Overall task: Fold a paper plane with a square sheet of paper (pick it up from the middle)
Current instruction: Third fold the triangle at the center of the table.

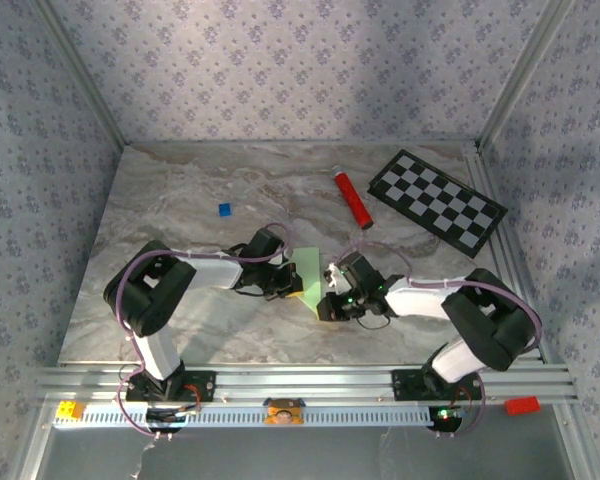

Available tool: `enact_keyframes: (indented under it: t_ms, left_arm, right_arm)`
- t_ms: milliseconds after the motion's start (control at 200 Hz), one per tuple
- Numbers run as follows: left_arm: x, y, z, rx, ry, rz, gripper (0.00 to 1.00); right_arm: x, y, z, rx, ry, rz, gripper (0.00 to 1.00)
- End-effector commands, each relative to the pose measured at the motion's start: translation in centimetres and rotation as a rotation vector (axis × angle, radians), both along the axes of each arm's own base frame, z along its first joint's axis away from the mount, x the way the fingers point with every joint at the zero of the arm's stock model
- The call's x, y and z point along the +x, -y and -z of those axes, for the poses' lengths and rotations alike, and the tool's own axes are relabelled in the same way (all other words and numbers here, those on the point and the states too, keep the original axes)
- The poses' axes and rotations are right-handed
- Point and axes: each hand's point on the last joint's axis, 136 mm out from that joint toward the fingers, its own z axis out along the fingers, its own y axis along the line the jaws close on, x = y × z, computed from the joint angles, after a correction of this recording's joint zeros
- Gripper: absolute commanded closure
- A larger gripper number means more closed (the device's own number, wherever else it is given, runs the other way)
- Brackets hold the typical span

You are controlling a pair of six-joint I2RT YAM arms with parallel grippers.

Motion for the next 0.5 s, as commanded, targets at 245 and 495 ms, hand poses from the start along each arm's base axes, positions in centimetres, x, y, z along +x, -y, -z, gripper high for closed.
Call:
enact_keyframes:
  t_ms: [245,495]
  left_arm:
    - [-1.1,-2.2,3.4,0.131,-0.058,-0.024,1.00]
    - [-1.1,-2.2,3.3,0.128,-0.056,-0.027,1.00]
  right_arm:
    - [0.7,-0.3,-4.3,0.082,0.029,-0.008,0.91]
    - [3.4,-2.6,-4.1,0.088,0.002,0.005,0.90]
